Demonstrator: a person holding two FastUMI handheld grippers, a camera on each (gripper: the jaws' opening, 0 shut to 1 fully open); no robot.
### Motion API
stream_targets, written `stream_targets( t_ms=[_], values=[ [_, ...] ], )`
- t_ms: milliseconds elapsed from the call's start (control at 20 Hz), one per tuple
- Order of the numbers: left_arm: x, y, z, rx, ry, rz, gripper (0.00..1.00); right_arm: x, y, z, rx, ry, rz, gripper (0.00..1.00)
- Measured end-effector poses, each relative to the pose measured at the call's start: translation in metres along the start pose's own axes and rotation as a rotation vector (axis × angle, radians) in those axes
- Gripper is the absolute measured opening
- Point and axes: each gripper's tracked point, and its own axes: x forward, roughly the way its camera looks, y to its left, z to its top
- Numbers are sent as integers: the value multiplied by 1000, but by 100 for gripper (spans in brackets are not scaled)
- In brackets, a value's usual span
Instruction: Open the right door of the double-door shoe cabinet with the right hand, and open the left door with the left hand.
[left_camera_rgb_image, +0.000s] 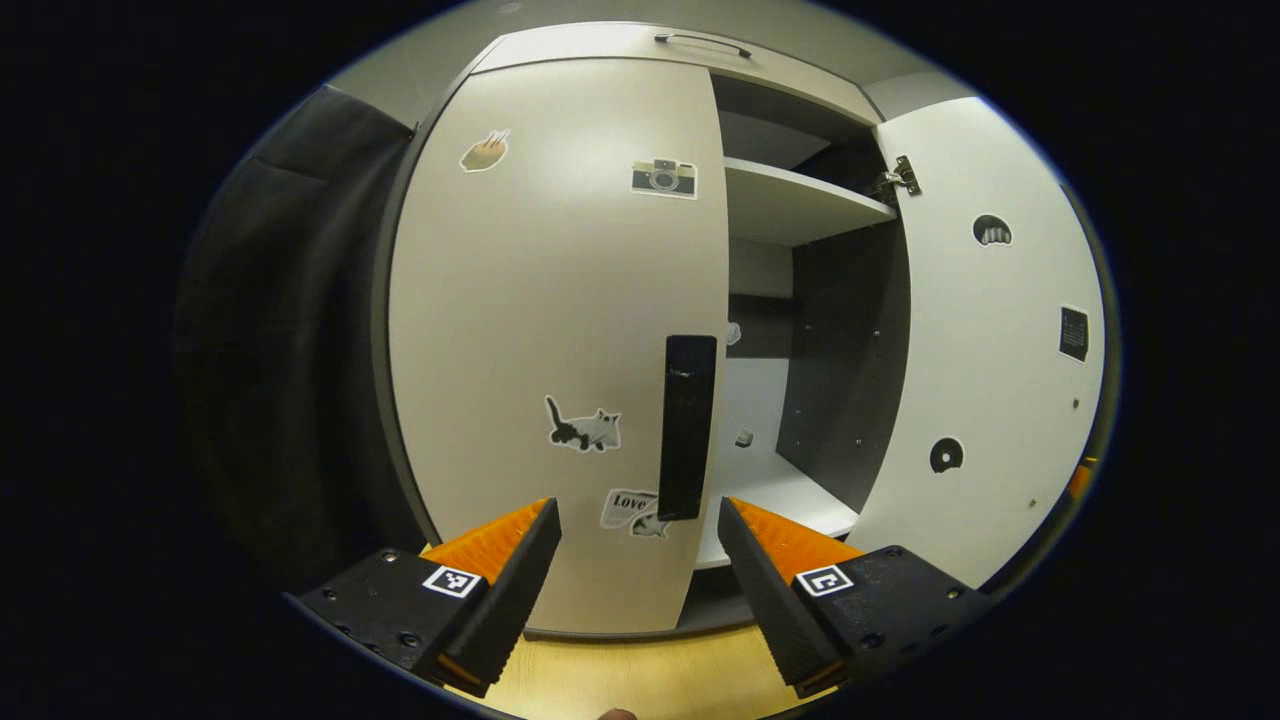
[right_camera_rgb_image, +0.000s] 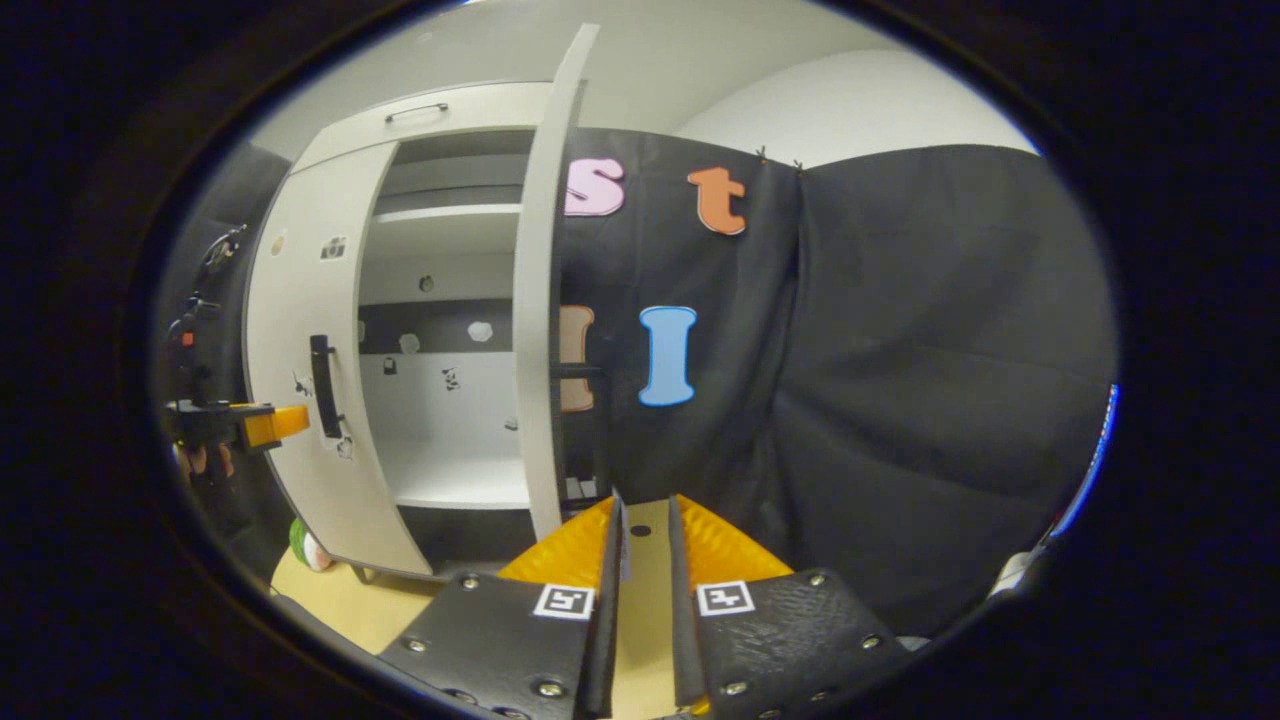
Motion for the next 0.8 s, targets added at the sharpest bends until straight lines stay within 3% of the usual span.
stream_targets(
  t_ms=[500,800],
  values=[
    [51,-11,15,47,-52,61,94,-18,-65,-20,59,54,-164,23],
    [67,-12,13,53,-52,102,80,-23,-85,-37,48,101,-223,23]
  ],
)
